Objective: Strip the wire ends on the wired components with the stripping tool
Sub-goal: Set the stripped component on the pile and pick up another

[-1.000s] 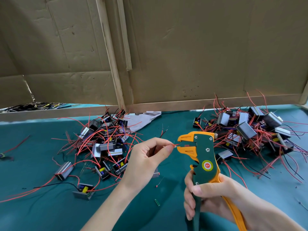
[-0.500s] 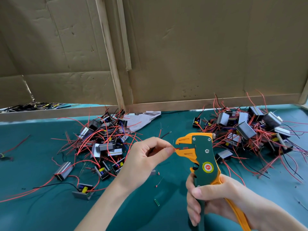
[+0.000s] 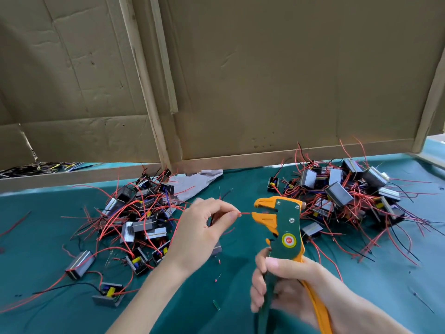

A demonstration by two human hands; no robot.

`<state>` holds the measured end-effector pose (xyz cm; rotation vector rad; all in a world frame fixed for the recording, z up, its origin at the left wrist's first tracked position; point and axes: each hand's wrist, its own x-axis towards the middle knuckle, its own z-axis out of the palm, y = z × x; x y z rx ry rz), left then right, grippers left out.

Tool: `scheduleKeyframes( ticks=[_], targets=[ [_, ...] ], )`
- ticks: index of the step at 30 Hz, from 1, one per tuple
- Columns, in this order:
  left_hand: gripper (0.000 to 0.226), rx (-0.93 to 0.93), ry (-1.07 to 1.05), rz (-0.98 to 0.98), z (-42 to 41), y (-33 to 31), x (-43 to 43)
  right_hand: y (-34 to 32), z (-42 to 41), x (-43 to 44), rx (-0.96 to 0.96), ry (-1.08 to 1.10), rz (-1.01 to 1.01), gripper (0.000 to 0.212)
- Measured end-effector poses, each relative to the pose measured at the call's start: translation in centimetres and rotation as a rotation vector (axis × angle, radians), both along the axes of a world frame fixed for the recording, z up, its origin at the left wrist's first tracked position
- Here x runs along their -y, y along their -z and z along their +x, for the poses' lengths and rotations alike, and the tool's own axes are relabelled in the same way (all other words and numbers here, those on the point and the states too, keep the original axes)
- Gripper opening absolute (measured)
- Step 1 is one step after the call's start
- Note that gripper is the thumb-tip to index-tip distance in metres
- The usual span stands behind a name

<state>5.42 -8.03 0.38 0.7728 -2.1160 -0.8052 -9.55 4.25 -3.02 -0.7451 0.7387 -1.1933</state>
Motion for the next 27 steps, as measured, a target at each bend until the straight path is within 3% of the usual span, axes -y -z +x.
scheduleKeyframes(
  ticks=[4, 8, 12, 17, 19, 24, 27],
  targets=[
    [0.012, 0.081, -0.054, -0.283, -3.4, -4.8, 1.7, -0.1, -0.9, 0.8, 0.121, 0.103, 0.033, 0.037],
    [0.012, -0.13, -0.031, -0.41, -10.1, -9.3, 2.5, 0.5, -1.1, 1.4, 0.192, 0.16, 0.166, 0.037],
    [0.012, -0.317, 0.077, -0.166, -16.0, -10.6, 1.8, 0.9, -1.2, 1.7, 0.213, 0.226, 0.218, 0.022],
    [0.037, 0.041, 0.319, 0.027, -15.9, -8.6, 1.7, 1.1, -2.2, 1.8, 0.285, 0.274, 0.218, 0.017],
    [0.036, 0.062, 0.338, 0.085, -13.6, -7.8, 2.3, 1.1, -2.6, 1.7, 0.302, 0.296, 0.195, 0.022],
    [0.017, 0.003, 0.092, 0.172, -5.3, -5.6, 5.1, 1.0, -3.7, 2.1, 0.215, 0.485, 0.189, 0.015],
    [0.018, 0.264, -0.067, 0.163, -1.0, -4.3, 6.9, 0.8, -4.7, 2.3, 0.165, 0.561, 0.209, 0.016]
  ],
)
